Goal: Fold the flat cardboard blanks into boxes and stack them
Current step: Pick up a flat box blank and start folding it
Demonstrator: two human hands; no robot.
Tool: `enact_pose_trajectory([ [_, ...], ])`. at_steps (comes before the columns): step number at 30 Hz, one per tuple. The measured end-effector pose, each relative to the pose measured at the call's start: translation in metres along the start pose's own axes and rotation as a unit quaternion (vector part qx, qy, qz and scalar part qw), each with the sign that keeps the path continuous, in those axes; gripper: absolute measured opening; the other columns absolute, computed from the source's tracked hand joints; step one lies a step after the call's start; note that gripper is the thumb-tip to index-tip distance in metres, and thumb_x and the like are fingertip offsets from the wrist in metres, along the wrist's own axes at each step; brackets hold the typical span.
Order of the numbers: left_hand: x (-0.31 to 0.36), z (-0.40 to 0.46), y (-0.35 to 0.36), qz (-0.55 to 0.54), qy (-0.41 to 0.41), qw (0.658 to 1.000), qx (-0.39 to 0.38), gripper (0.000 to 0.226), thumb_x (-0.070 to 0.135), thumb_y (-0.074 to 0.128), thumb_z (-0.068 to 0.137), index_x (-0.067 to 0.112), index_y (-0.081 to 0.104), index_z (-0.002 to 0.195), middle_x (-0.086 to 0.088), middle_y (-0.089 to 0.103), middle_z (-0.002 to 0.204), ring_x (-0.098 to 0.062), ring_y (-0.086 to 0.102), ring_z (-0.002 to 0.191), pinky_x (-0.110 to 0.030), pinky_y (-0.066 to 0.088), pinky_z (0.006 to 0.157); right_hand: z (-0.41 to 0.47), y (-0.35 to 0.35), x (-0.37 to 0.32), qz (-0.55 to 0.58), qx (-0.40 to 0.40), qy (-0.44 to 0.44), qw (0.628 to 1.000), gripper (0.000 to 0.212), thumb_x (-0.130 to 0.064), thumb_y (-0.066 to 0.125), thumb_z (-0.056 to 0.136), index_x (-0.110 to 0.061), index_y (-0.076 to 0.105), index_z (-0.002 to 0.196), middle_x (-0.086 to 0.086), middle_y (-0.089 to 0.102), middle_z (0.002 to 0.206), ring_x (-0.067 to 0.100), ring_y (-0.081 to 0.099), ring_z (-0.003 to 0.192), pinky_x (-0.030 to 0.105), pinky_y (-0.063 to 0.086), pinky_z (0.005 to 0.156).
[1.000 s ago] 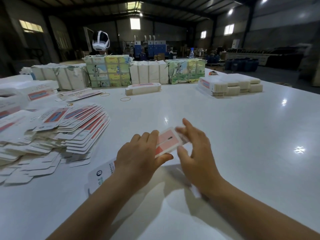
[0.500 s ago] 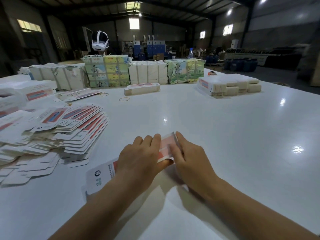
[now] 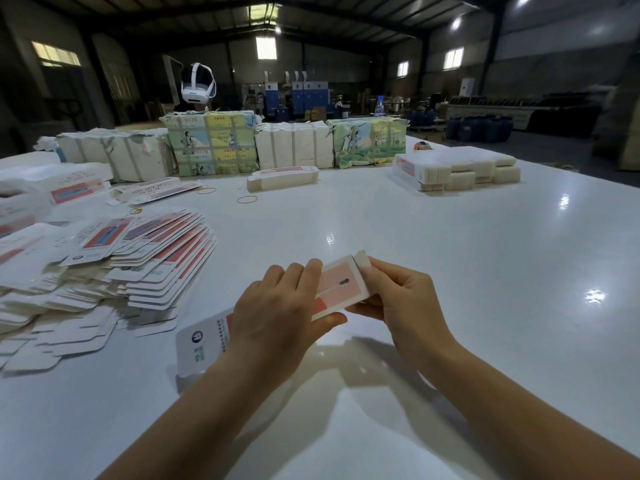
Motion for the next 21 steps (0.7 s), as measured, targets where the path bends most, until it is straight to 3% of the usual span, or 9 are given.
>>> enact_pose_trajectory([
  [3,-0.001,0.000,0.001,0.026,0.005,1.000,-0.010,0.067,0.052,0.073,0.065,0.003,0.064,0.110,-0.011,0.066,0.083,-0.027,0.059,0.064,-0.033,0.049,0.049,-0.001,0.003,0.001,-0.033,0.001,-0.005,0.999,0.045,-0.022,0.048,0.098,-0.049,0.073,0.071,-0.009,0.074,0.082,0.013,0.070,0.083,0.027,0.059,0.071],
  [5,-0.001,0.001,0.001,0.048,0.013,0.999,-0.013,0.070,0.051,0.078,0.062,0.002,0.064,0.110,-0.012,0.066,0.082,-0.028,0.059,0.064,-0.033,0.050,0.050,-0.002,0.002,0.003,-0.057,0.012,0.001,0.998,0.047,-0.017,0.047,0.096,-0.044,0.074,0.069,-0.009,0.073,0.080,0.015,0.069,0.082,0.031,0.060,0.073],
  [7,-0.001,0.001,0.001,0.063,0.020,0.998,-0.013,0.071,0.051,0.080,0.060,0.003,0.065,0.110,-0.011,0.066,0.082,-0.028,0.059,0.064,-0.033,0.049,0.051,-0.001,0.000,0.005,-0.092,0.018,0.011,0.996,0.038,-0.012,0.047,0.093,-0.027,0.076,0.074,0.002,0.072,0.079,0.025,0.067,0.084,0.041,0.059,0.074],
  [10,0.000,0.001,0.002,0.074,0.025,0.997,-0.014,0.072,0.051,0.081,0.059,0.003,0.065,0.110,-0.011,0.066,0.081,-0.028,0.059,0.064,-0.033,0.050,0.051,-0.002,-0.001,0.005,-0.150,0.009,-0.009,0.989,0.022,-0.009,0.046,0.086,0.002,0.066,0.084,0.027,0.063,0.086,0.043,0.058,0.087,0.055,0.053,0.073],
  [13,0.001,0.001,0.003,0.088,0.012,0.996,-0.017,0.071,0.051,0.081,0.060,0.002,0.066,0.108,-0.010,0.065,0.078,-0.028,0.058,0.063,-0.034,0.049,0.050,-0.007,0.005,0.002,-0.203,-0.010,-0.049,0.978,0.022,-0.012,0.043,0.090,-0.009,0.062,0.080,0.015,0.065,0.076,0.032,0.058,0.074,0.039,0.050,0.066],
  [16,0.004,0.001,0.002,0.105,-0.002,0.994,-0.011,0.071,0.052,0.081,0.059,0.001,0.067,0.105,-0.010,0.064,0.074,-0.027,0.058,0.060,-0.032,0.048,0.048,-0.012,0.012,0.001,-0.193,-0.022,-0.057,0.979,0.022,-0.008,0.040,0.094,-0.015,0.058,0.084,0.001,0.062,0.070,0.022,0.053,0.067,0.035,0.048,0.063],
  [18,0.008,0.001,0.001,0.107,-0.017,0.994,-0.007,0.070,0.053,0.080,0.059,0.000,0.068,0.102,-0.009,0.063,0.072,-0.026,0.058,0.058,-0.031,0.046,0.046,-0.013,0.014,0.000,-0.211,-0.016,-0.089,0.973,0.028,-0.001,0.040,0.093,-0.021,0.053,0.079,-0.012,0.055,0.062,0.009,0.048,0.057,0.016,0.040,0.053],
  [21,0.011,0.001,0.001,0.111,-0.029,0.993,-0.014,0.069,0.055,0.079,0.058,0.000,0.068,0.099,-0.008,0.061,0.069,-0.024,0.056,0.056,-0.029,0.044,0.043,-0.014,0.016,-0.002,-0.237,-0.016,-0.111,0.965,0.035,0.004,0.039,0.092,-0.028,0.047,0.079,-0.022,0.052,0.060,0.001,0.049,0.057,0.009,0.035,0.053],
])
Point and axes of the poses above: each hand's wrist, its own z-axis towards the middle knuckle, its own y-axis out of the palm, x = y × z, the point moved 4 cm from there along z, towards the middle knuckle
